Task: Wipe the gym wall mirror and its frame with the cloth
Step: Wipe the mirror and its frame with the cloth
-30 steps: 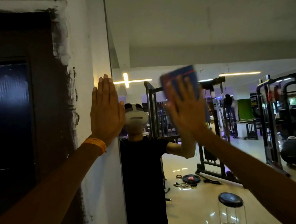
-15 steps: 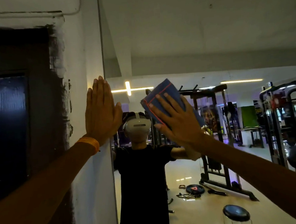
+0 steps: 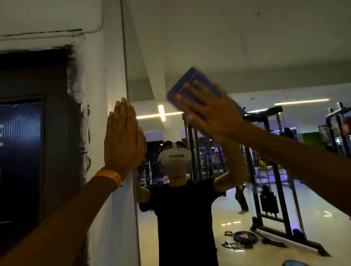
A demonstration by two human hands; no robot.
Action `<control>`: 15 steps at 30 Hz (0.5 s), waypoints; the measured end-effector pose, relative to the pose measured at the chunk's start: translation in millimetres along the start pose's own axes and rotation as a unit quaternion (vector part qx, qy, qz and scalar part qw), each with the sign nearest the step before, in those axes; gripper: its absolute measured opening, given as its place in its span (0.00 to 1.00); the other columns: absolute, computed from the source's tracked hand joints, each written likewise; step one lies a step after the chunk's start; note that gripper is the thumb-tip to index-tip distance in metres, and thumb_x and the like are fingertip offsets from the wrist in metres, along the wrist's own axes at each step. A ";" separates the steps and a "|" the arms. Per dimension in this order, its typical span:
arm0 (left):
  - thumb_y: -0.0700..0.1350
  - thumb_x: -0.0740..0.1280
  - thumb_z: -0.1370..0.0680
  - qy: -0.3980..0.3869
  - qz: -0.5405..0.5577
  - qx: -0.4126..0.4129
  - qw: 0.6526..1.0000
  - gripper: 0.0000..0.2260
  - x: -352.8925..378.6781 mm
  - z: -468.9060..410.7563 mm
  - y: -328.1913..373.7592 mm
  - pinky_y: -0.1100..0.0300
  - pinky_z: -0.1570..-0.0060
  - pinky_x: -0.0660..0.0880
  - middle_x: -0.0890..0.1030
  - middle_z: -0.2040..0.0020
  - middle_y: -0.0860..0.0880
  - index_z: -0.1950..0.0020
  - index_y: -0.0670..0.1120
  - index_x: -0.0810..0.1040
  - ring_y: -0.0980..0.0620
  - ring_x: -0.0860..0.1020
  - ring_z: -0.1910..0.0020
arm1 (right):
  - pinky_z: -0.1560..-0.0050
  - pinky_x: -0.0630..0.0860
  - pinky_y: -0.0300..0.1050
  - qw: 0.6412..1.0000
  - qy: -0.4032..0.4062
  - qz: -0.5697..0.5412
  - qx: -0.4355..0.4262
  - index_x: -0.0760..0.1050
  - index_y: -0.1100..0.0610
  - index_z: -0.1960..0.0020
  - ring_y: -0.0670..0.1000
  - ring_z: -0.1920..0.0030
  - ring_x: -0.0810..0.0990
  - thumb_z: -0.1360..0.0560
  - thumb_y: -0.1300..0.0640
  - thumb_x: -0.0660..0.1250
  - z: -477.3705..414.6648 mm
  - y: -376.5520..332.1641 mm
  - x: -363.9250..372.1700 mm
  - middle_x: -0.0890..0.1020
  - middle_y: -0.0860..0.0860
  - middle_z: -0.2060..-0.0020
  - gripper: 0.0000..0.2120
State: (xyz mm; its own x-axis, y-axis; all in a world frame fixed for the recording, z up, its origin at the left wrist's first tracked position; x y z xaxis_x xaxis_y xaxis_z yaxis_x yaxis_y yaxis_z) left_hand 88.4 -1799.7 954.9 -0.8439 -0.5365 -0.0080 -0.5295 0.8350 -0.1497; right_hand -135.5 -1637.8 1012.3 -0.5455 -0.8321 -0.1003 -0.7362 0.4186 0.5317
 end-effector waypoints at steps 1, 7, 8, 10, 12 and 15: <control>0.51 0.51 0.15 0.002 -0.005 0.003 1.000 0.29 0.7 0.0 -0.5 0.59 0.20 0.36 0.52 0.16 0.39 0.17 0.37 0.52 0.41 0.50 0.17 | 0.20 0.47 0.68 0.997 0.010 -0.013 0.077 0.51 0.45 0.16 0.55 0.16 0.48 0.15 0.38 0.45 0.2 21.6 -3.9 0.53 0.53 0.16 0.29; 0.52 0.51 0.15 -0.012 -0.047 -0.006 0.999 0.30 1.5 4.7 7.4 0.44 0.19 0.46 0.52 0.16 0.38 0.17 0.38 0.51 0.38 0.50 0.17 | 0.21 0.45 0.71 0.992 0.015 -0.054 0.110 0.49 0.47 0.15 0.58 0.16 0.46 0.15 0.38 0.46 72.4 -35.1 7.8 0.50 0.55 0.16 0.30; 0.52 0.51 0.15 -0.015 -0.045 -0.006 0.999 0.30 0.7 6.6 9.9 0.43 0.19 0.47 0.52 0.16 0.38 0.17 0.39 0.51 0.38 0.50 0.17 | 0.21 0.46 0.70 0.998 -0.002 -0.056 0.028 0.50 0.47 0.15 0.58 0.16 0.46 0.14 0.38 0.47 91.9 -47.9 12.1 0.51 0.55 0.16 0.30; 0.54 0.51 0.15 -0.020 -0.040 -0.003 0.999 0.30 -0.1 11.1 17.1 0.45 0.18 0.43 0.52 0.16 0.38 0.17 0.39 0.53 0.39 0.50 0.17 | 0.20 0.45 0.68 0.996 -0.022 -0.046 -0.069 0.51 0.47 0.16 0.57 0.16 0.47 0.14 0.38 0.47 112.7 -37.6 13.1 0.51 0.53 0.16 0.30; 0.53 0.52 0.15 -0.021 -0.024 0.004 0.999 0.30 0.3 18.4 29.3 0.51 0.18 0.38 0.53 0.16 0.39 0.17 0.39 0.55 0.40 0.50 0.16 | 0.20 0.46 0.69 0.999 -0.008 -0.029 -0.026 0.51 0.46 0.16 0.57 0.16 0.47 0.14 0.37 0.45 112.8 2.7 11.0 0.51 0.53 0.16 0.29; 0.53 0.55 0.15 -0.037 0.000 0.010 0.999 0.30 7.5 33.9 52.8 0.48 0.18 0.42 0.55 0.16 0.39 0.17 0.38 0.57 0.39 0.52 0.17 | 0.20 0.47 0.70 0.963 0.026 -0.054 0.262 0.50 0.47 0.16 0.58 0.17 0.49 0.15 0.36 0.42 122.1 44.8 1.1 0.53 0.56 0.16 0.30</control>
State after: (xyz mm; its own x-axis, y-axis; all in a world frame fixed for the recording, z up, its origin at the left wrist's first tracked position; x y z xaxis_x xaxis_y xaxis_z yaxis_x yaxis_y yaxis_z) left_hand 57.1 -1763.7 913.4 -0.8352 -0.5439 -0.0815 -0.5263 0.8333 -0.1691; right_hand -217.9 -1575.5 933.3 -0.4432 -0.8927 -0.0816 -0.8962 0.4431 0.0215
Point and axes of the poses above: each hand's wrist, its own z-axis away from the middle knuckle, its own x-axis out of the palm, y = z × x, the point moved 3 cm from there along -z, towards the middle knuckle
